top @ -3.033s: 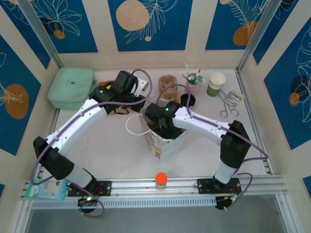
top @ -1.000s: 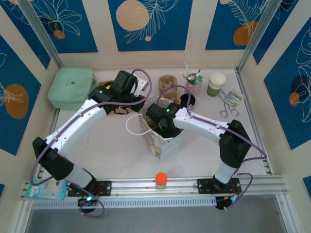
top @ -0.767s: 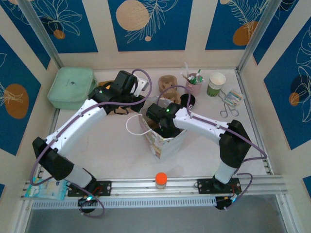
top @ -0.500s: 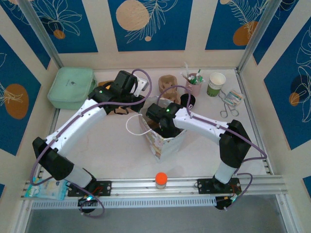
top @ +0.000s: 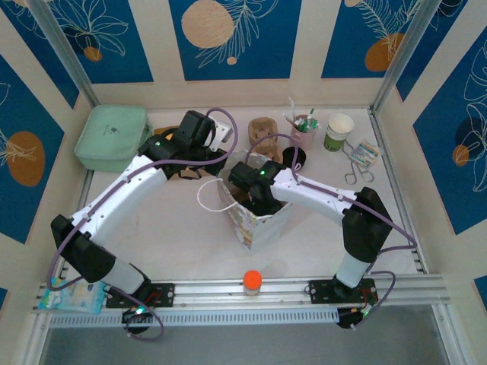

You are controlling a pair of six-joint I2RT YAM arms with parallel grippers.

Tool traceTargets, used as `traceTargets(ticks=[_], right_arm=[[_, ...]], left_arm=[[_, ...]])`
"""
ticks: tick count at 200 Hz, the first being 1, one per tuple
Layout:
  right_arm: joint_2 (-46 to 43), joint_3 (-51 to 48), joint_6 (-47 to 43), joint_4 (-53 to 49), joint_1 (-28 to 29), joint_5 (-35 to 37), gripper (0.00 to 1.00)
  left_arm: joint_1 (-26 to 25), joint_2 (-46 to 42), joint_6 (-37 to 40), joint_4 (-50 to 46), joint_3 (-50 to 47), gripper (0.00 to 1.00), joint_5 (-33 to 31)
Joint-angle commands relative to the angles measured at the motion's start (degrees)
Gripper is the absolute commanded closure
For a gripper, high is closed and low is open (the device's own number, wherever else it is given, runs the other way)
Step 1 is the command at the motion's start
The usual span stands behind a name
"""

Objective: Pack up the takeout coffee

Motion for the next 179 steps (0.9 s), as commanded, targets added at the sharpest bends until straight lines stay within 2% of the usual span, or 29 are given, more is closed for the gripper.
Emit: traceTargets(ticks=[1, 179], right_arm=[[2.6, -1.0, 0.5, -3.1, -0.1, -3.5, 0.88], [3.7, -0.7, 0.7, -3.4, 0.1, -3.6, 0.88]], left_arm=[[-0.2, -2.2, 0.5, -0.4, 1.1, 0.92, -1.9], [-0.2, -2.3, 0.6, -0.3, 1.1, 0.92, -2.0]])
